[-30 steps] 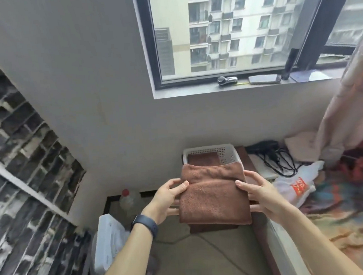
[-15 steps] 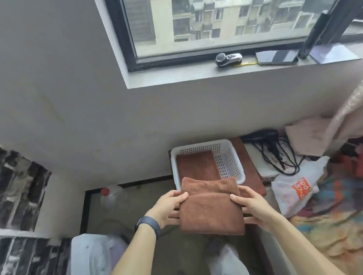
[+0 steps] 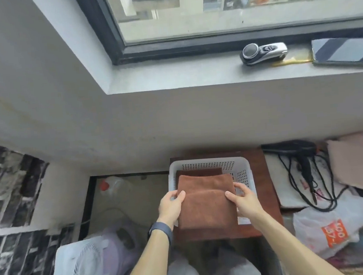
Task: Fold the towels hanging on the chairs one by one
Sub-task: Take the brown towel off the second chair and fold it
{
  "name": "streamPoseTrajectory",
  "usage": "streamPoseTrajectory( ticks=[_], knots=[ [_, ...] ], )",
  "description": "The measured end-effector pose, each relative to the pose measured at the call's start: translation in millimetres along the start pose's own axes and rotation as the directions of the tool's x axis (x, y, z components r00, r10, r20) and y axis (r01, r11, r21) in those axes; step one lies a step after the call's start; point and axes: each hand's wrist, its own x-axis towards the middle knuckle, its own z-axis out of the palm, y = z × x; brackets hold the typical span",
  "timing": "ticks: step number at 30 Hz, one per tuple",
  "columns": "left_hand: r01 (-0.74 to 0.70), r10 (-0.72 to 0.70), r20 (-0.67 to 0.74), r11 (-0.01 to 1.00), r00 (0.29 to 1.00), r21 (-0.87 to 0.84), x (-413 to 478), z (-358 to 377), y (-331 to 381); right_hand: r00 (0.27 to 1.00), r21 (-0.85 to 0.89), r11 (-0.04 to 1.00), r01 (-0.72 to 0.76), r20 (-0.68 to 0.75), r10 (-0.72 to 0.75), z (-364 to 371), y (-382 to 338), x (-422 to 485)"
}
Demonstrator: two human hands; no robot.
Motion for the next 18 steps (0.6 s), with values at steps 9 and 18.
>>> streamPoseTrajectory(
  ticks=[9,18],
  knots=[
    [-0.070,0.106,-0.084,0.932,0.991,0.356,52.6,7.8,10.2,0.999,-0.002,1.000,-0.025,-0.030,0.025,17.6,-2.0,52.7],
    [-0.101,0.149,-0.082,0.901,0.985,0.421,58.1,0.3,7.5,0.999,0.027,1.000,-0.013,-0.049,0.015,26.3,-9.6,56.4]
  ],
)
